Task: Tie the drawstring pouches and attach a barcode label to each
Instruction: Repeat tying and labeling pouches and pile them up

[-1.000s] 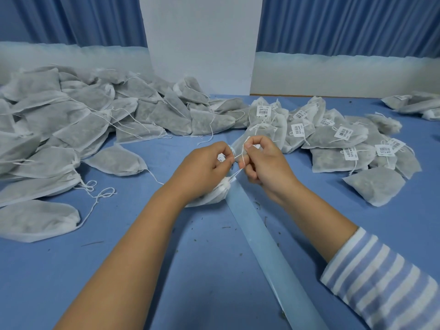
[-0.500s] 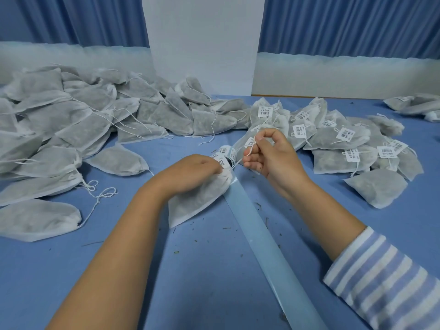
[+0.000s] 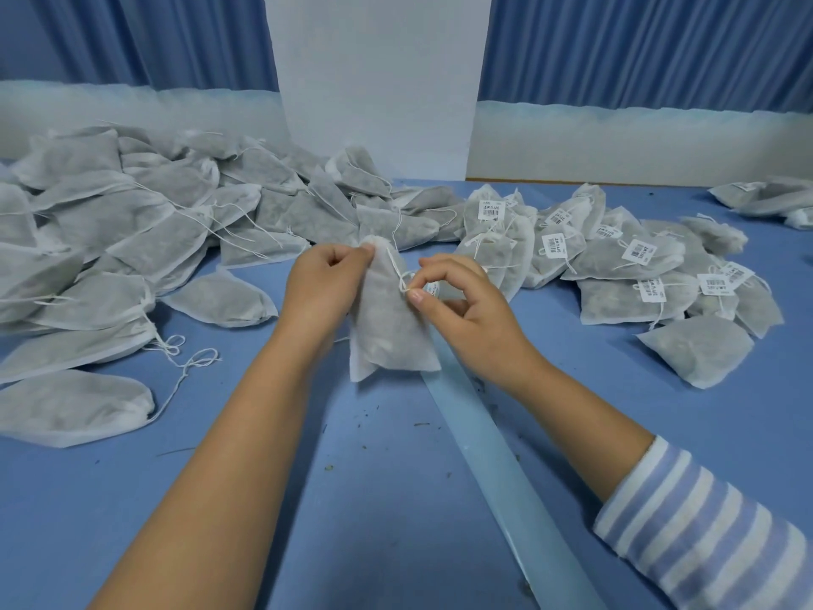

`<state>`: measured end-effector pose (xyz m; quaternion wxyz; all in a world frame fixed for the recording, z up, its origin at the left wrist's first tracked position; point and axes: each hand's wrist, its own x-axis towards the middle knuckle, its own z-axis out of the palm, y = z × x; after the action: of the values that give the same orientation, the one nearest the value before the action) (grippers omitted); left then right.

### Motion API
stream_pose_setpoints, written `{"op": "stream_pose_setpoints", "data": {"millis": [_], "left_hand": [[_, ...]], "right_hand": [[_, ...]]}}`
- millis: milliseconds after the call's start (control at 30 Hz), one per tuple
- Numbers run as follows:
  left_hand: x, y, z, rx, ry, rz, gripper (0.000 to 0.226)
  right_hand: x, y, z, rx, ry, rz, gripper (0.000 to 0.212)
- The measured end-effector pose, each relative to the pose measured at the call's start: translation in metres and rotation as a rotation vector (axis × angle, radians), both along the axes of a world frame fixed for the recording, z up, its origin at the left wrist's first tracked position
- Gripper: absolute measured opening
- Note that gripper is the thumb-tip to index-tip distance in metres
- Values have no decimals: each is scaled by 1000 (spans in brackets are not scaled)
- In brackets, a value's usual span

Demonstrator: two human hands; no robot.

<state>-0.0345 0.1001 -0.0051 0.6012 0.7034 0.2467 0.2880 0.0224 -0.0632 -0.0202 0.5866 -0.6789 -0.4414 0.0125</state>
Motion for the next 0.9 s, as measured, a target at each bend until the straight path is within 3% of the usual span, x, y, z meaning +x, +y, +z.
{"op": "stream_pose_setpoints", "data": {"millis": [167, 300, 400, 500, 600, 700, 800, 900], "left_hand": [[2, -4, 0, -62, -68, 41, 44], [4, -11, 2, -268, -100, -13, 21], [1, -9, 6, -425, -102, -171, 18], [-4, -4, 4, -316, 82, -343, 24], [-2, -4, -3, -197, 195, -257, 25], [-1, 11, -8, -211, 198, -156, 18], [-2, 28, -12, -336, 190, -146, 20], [-2, 34, -17, -476, 203, -212, 17]], "right_hand": [[0, 1, -3, -43, 6, 65, 13], [3, 3, -9, -80, -63, 66, 5], [8, 2, -10, -56, -34, 29, 7], [12, 2, -10, -22, -34, 33, 9], [13, 4, -11, -23, 31, 96, 12], [22, 3, -16, -40, 191, -82, 9], [35, -1, -23, -273, 217, -335, 14], [37, 1, -29, -357, 284, -305, 29]]}}
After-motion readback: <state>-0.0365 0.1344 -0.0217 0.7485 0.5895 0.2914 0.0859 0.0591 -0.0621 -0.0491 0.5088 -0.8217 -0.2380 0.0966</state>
